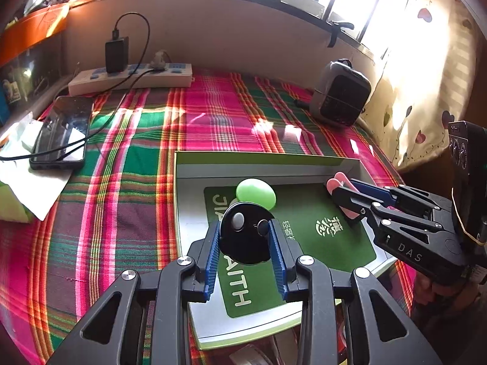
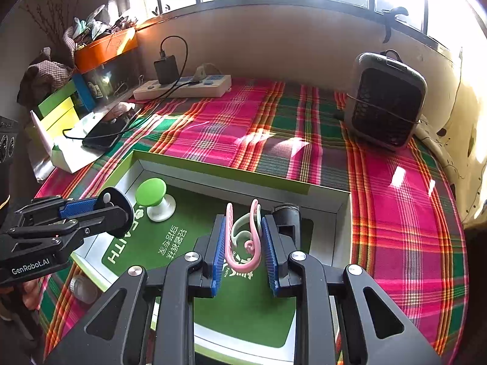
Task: Organize rigid objects
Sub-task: 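Lift and carry the puck and pink clip with both tools into the green box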
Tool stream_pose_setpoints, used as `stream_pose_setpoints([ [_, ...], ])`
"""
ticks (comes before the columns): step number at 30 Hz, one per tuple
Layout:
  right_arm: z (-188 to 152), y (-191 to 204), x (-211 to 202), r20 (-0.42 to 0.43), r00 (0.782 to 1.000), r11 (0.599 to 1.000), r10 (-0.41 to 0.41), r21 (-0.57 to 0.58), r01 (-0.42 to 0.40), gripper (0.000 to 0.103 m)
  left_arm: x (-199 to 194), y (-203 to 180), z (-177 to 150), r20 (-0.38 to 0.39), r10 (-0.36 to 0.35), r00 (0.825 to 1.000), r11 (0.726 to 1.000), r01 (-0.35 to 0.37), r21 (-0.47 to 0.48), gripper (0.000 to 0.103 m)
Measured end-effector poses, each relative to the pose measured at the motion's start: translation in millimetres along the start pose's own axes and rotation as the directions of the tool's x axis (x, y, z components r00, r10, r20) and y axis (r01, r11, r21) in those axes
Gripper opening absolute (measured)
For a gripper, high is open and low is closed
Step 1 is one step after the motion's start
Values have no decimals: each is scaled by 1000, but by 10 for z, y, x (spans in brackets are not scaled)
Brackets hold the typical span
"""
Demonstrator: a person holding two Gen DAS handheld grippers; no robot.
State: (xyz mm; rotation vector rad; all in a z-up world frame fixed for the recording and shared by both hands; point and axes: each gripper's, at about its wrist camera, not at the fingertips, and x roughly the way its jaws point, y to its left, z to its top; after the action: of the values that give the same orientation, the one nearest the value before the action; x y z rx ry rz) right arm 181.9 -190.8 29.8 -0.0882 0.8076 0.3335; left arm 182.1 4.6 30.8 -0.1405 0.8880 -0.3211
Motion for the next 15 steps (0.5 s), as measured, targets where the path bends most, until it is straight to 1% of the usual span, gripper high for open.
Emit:
stream_pose_setpoints([
  [7, 24, 22, 160, -25, 1000, 1000, 6, -14, -6, 25, 81, -7, 21, -9, 9, 1000, 1000, -9, 5, 30],
  [15, 44, 35, 254, -36, 999, 999, 3, -33, -4, 25, 125, -35, 39, -6, 28, 1000, 999, -28, 23, 30],
])
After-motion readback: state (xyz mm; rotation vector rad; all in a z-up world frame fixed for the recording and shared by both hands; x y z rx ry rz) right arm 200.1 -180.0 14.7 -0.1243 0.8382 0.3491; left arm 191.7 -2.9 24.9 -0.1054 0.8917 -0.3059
